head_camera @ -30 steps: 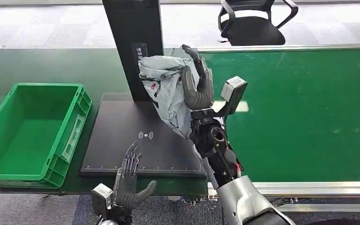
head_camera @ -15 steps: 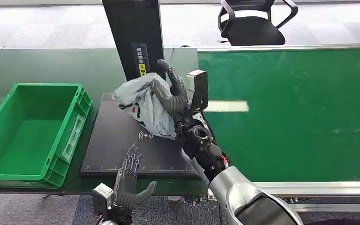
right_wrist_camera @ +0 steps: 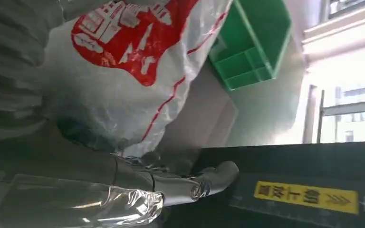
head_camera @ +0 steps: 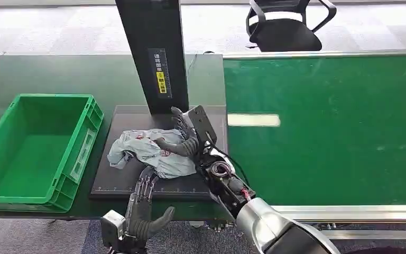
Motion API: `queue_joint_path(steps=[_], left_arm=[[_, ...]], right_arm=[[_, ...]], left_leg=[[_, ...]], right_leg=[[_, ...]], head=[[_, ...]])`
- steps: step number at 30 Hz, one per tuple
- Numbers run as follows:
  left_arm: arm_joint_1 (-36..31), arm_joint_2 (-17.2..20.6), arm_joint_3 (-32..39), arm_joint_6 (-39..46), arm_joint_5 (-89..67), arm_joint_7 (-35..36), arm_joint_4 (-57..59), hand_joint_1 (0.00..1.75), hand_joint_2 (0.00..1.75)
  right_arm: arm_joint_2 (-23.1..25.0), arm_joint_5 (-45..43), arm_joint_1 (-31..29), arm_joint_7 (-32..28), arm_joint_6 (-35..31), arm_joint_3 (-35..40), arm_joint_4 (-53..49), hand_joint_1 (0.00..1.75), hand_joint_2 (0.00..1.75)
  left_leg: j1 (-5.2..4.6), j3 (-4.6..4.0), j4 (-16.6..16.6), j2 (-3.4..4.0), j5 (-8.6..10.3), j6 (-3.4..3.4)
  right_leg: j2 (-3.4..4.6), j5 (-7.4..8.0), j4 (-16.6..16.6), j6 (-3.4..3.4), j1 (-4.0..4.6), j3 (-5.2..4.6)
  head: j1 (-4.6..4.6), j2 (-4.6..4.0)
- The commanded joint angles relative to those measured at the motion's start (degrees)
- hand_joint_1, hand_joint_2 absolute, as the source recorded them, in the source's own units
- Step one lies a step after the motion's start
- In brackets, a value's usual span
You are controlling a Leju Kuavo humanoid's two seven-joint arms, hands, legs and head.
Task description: Moved the parcel from conveyor to table for the left to box.
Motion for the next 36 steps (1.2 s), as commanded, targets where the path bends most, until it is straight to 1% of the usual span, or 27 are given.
queue_joint_path(steps=[1, 2, 3, 4, 7, 9, 10, 11, 13, 14, 15, 16, 17, 18, 19, 20, 22, 23, 24, 25, 26, 28, 30, 31, 33, 35, 36], left_arm=[[-0.23, -0.70, 0.74, 0.82, 0.22, 0.70, -0.34, 0.00, 1.75], [0.08, -0.64, 1.53, 1.75, 0.64, -0.28, -1.27, 0.00, 1.75], [0.54, -1.07, 3.06, 4.41, 1.01, -1.52, -2.86, 0.00, 1.75], [0.96, -1.44, 4.30, 6.28, 1.73, -2.04, -4.54, 0.00, 1.75], [1.18, -1.07, 4.53, 6.25, 2.16, -0.88, -6.27, 0.00, 1.75], [2.97, -3.76, 9.37, 15.59, 5.62, -4.04, -11.34, 0.00, 1.75], [4.29, -3.84, 9.80, 19.16, 6.53, -4.20, -14.91, 0.00, 1.75], [4.87, -3.16, 9.34, 19.45, 6.93, -4.11, -16.28, 0.00, 1.75], [5.22, -2.99, 9.28, 19.52, 7.19, -3.79, -17.08, 0.00, 1.75], [5.45, -3.89, 10.35, 21.91, 7.30, -4.20, -18.80, 0.00, 1.75], [6.75, -4.81, 11.14, 27.65, 7.14, -4.20, -25.56, 0.00, 1.75], [7.45, -4.94, 11.17, 30.13, 7.13, -4.20, -28.78, 0.00, 1.75], [8.62, -4.36, 10.04, 35.97, 5.83, -4.20, -34.08, 0.00, 1.75], [9.38, -3.20, 7.92, 40.54, 4.77, -4.20, -37.05, 0.00, 1.75], [9.48, -1.77, 5.42, 44.41, 3.95, -4.20, -37.74, 0.00, 1.75], [9.29, -1.67, 4.63, 46.14, 0.77, -4.20, -37.72, 0.00, 1.75], [8.39, -2.83, 4.45, 46.14, -5.50, -4.20, -34.78, 0.00, 1.75], [7.44, -3.39, 3.98, 46.14, -9.30, -4.20, -32.39, 0.00, 1.75], [7.44, -3.39, 3.98, 46.14, -9.30, -4.20, -32.39, 0.00, 1.75], [7.44, -3.39, 3.98, 46.14, -9.30, -4.20, -32.39, 0.00, 1.75], [6.61, -4.19, 4.18, 46.14, -11.75, -4.20, -30.62, 0.00, 1.75], [5.88, -4.14, 2.81, 46.14, -15.00, -4.20, -27.06, 0.00, 1.75], [3.57, -3.58, 0.37, 46.14, -21.11, -4.20, -16.96, 0.00, 1.75], [1.98, -3.75, -0.13, 46.14, -24.63, -3.24, -13.25, 0.00, 1.75], [-2.25, -2.32, -3.75, 43.75, -34.98, 5.72, -4.48, 0.00, 1.75], [-6.51, -2.30, -4.89, 42.76, -40.04, 10.25, 2.95, 0.00, 1.75], [-7.99, -2.37, -5.02, 41.91, -40.80, 11.27, 5.57, 0.00, 1.75]], right_arm=[[-2.28, -3.56, 1.25, -8.99, 2.96, -3.80, 0.28, 0.00, 1.75], [-2.71, -4.95, 2.84, -12.17, 4.23, -6.71, -1.66, 0.00, 1.75], [-3.06, -6.07, 4.48, -14.34, 5.60, -9.04, -3.83, 0.00, 1.75], [-3.42, -6.39, 5.96, -15.39, 6.20, -10.57, -5.60, 0.00, 1.75], [-3.77, -5.60, 7.06, -15.19, 6.38, -11.10, -6.83, 0.00, 1.75], [-3.45, -7.01, 10.29, -17.93, 8.46, -15.10, -10.54, 0.00, 1.75], [-3.32, -6.94, 12.09, -18.29, 8.95, -16.57, -12.51, 0.00, 1.75], [-3.30, -6.32, 13.08, -18.04, 8.94, -16.95, -13.72, 0.00, 1.75], [-3.29, -6.06, 13.51, -17.91, 8.92, -17.09, -14.23, 0.00, 1.75], [-3.17, -6.37, 13.85, -18.01, 9.19, -17.62, -14.76, 0.00, 1.75], [-2.87, -6.59, 15.12, -17.83, 10.15, -18.81, -16.18, 0.00, 1.75], [-2.73, -6.74, 15.85, -17.60, 10.83, -19.36, -16.89, 0.00, 1.75], [-2.41, -6.99, 17.69, -17.31, 11.79, -20.56, -18.67, 0.00, 1.75], [-2.15, -6.84, 19.98, -17.23, 12.08, -21.64, -21.11, 0.00, 1.75], [-1.98, -6.48, 21.58, -16.77, 12.33, -22.43, -23.06, 0.00, 1.75], [-1.86, -6.05, 23.62, -16.43, 12.45, -23.23, -25.32, 0.00, 1.75], [-1.66, -5.04, 26.27, -15.59, 12.61, -24.41, -28.55, 0.00, 1.75], [-1.57, -4.65, 27.34, -15.02, 12.87, -24.91, -29.66, 0.00, 1.75], [-1.57, -4.65, 27.34, -15.02, 12.87, -24.91, -29.66, 0.00, 1.75], [-1.57, -4.65, 27.34, -15.02, 12.87, -24.91, -29.66, 0.00, 1.75], [-1.51, -4.48, 27.64, -14.88, 12.94, -25.20, -29.77, 0.00, 1.75], [-1.17, -3.97, 28.00, -14.46, 13.21, -26.29, -29.87, 0.00, 1.75], [-1.13, -4.00, 28.60, -14.33, 14.13, -27.63, -30.01, 0.00, 1.75], [-1.15, -4.06, 28.81, -14.50, 14.48, -28.10, -30.17, 0.00, 1.75], [-1.02, -4.74, 29.32, -14.50, 16.01, -29.35, -30.94, 0.00, 1.75], [-0.87, -4.88, 29.33, -14.08, 16.96, -29.76, -31.28, 0.00, 1.75], [-0.76, -4.83, 29.27, -13.92, 17.16, -29.73, -31.25, 0.00, 1.75]], left_leg=[[0.05, 0.10, -0.07, -0.20, 0.02, 0.15], [0.03, 0.07, -0.06, -0.18, 0.02, 0.14], [0.05, 0.14, -0.11, -0.21, 0.02, 0.17], [0.04, 0.07, -0.05, -0.17, 0.01, 0.11], [0.07, 0.07, -0.06, -0.20, 0.01, 0.11], [0.06, 0.10, -0.08, -0.16, 0.01, 0.12], [0.06, 0.05, -0.03, -0.13, -0.01, 0.11], [0.07, 0.01, 0.00, -0.10, -0.01, 0.08], [0.09, 0.05, -0.03, -0.06, -0.03, 0.12], [0.06, 0.03, -0.02, -0.02, -0.02, 0.08], [0.06, 0.09, -0.06, -0.05, -0.02, 0.12], [0.05, 0.00, -0.01, -0.18, -0.01, 0.12], [0.08, -0.12, 0.06, -0.13, -0.03, 0.09], [0.13, -0.09, 0.10, -0.08, -0.08, 0.14], [0.13, -0.09, 0.09, 0.01, -0.09, 0.11], [0.09, -0.05, 0.01, 0.00, -0.05, 0.07], [0.08, -0.01, -0.04, -0.28, -0.02, 0.10], [0.05, -0.04, -0.02, -0.28, -0.01, 0.07], [0.05, 0.02, -0.09, -0.41, 0.00, 0.12], [0.03, 0.01, -0.07, -0.39, 0.00, 0.12], [-0.01, -0.03, -0.04, -0.24, -0.01, 0.07], [0.03, -0.01, -0.07, -0.23, 0.00, 0.11], [-0.01, 0.01, -0.07, -0.24, 0.01, 0.06], [-0.02, 0.11, -0.17, -0.41, 0.06, 0.11], [-0.03, 0.16, -0.27, -0.48, 0.12, 0.14], [-0.02, 0.21, -0.30, -0.68, 0.18, 0.17], [-0.07, 0.11, -0.14, -0.49, 0.09, 0.08]], right_leg=[[-0.21, 0.00, -0.14, -0.24, 0.11, 0.20], [-0.20, 0.00, -0.11, -0.20, 0.08, 0.15], [-0.23, 0.00, -0.18, -0.26, 0.11, 0.25], [-0.19, -0.01, -0.10, -0.17, 0.08, 0.16], [-0.22, -0.01, -0.13, -0.21, 0.12, 0.17], [-0.18, 0.00, -0.12, -0.25, 0.11, 0.16], [-0.15, -0.01, -0.08, -0.21, 0.10, 0.12], [-0.11, -0.01, -0.06, -0.16, 0.11, 0.07], [-0.10, -0.01, -0.10, -0.22, 0.13, 0.12], [-0.09, -0.02, -0.06, -0.16, 0.09, 0.06], [-0.13, -0.02, -0.10, -0.25, 0.11, 0.13], [-0.21, -0.03, -0.05, -0.21, 0.09, 0.07], [-0.14, -0.02, -0.01, -0.15, 0.11, -0.03], [-0.09, -0.03, -0.03, -0.23, 0.18, 0.00], [-0.06, -0.04, -0.02, -0.20, 0.17, 0.00], [-0.10, -0.05, -0.03, -0.18, 0.12, 0.01], [-0.33, -0.10, -0.08, -0.23, 0.13, 0.13], [-0.32, -0.08, -0.07, -0.15, 0.08, 0.08], [-0.42, -0.09, -0.13, -0.23, 0.09, 0.17], [-0.37, -0.09, -0.12, -0.23, 0.08, 0.15], [-0.22, -0.08, -0.05, -0.15, 0.02, 0.05], [-0.29, -0.06, -0.11, -0.24, 0.08, 0.11], [-0.30, -0.08, -0.10, -0.15, 0.02, 0.10], [-0.47, -0.08, -0.20, -0.23, 0.02, 0.25], [-0.52, -0.03, -0.29, -0.26, 0.02, 0.32], [-0.71, -0.02, -0.36, -0.30, 0.05, 0.43], [-0.51, -0.08, -0.16, -0.15, -0.04, 0.23]], head=[[0.00, 0.00], [0.00, 0.00], [0.00, 0.00], [0.00, 0.00], [0.00, 0.00], [0.00, 0.00], [0.00, 0.00], [0.00, 0.00], [0.04, 0.00], [-0.02, 0.00], [-0.02, 0.00], [0.02, 0.00], [0.02, 0.00], [0.02, 0.00], [0.04, 0.00], [0.02, 0.00], [0.02, 0.00], [0.02, 0.00], [0.00, 0.00], [0.02, 0.00], [0.02, 0.00], [0.00, 0.00], [0.02, 0.00], [0.00, 0.00], [0.00, 0.00], [0.00, 0.00], [0.02, 0.00]])
